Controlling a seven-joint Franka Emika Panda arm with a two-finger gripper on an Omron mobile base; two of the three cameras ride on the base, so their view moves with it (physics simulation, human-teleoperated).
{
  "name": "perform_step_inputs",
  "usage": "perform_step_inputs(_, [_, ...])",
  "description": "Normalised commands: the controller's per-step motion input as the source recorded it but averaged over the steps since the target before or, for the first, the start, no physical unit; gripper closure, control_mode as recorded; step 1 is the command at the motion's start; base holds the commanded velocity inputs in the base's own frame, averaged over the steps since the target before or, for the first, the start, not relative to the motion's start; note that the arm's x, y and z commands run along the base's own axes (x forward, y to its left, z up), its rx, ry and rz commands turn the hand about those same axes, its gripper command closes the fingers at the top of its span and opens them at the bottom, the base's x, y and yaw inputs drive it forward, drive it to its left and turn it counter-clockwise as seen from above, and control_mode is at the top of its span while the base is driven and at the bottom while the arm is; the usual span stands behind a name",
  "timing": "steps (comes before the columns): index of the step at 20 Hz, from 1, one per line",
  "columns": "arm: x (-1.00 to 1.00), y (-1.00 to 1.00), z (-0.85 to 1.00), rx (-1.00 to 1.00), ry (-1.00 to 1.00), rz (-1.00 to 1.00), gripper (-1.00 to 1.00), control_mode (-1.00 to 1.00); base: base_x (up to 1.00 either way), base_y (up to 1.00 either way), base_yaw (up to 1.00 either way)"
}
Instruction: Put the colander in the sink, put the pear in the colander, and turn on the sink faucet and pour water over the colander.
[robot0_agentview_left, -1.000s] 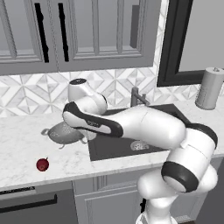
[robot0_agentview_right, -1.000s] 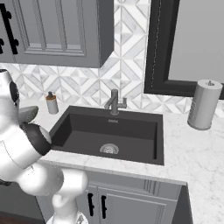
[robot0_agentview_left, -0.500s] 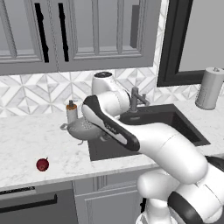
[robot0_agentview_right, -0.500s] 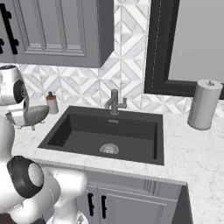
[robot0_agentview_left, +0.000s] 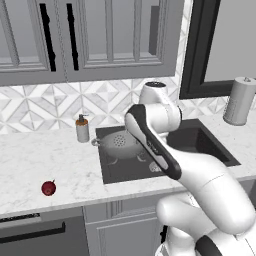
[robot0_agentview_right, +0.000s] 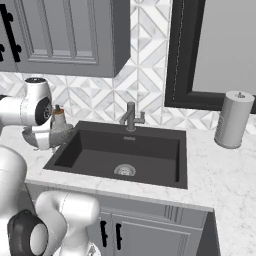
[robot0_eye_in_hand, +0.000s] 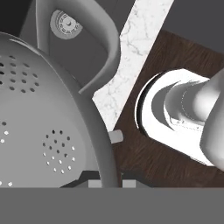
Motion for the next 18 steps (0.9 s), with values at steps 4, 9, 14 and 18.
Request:
perform_step_inputs(4, [0.0, -0.62, 0.07, 0.2, 0.0, 0.0, 1.0, -1.0, 0.0, 0.0, 0.0])
perform_step_inputs(9, [0.0, -0.66, 0.02, 0.19, 0.01, 0.0, 1.0, -1.0, 0.0, 0.0, 0.0])
perform_step_inputs(14, [0.0, -0.64, -0.01, 0.08, 0.1, 0.0, 1.0, -1.0, 0.0, 0.0, 0.0])
perform_step_inputs(18, [0.0, -0.52, -0.12, 0.01, 0.14, 0.0, 1.0, -1.0, 0.0, 0.0, 0.0])
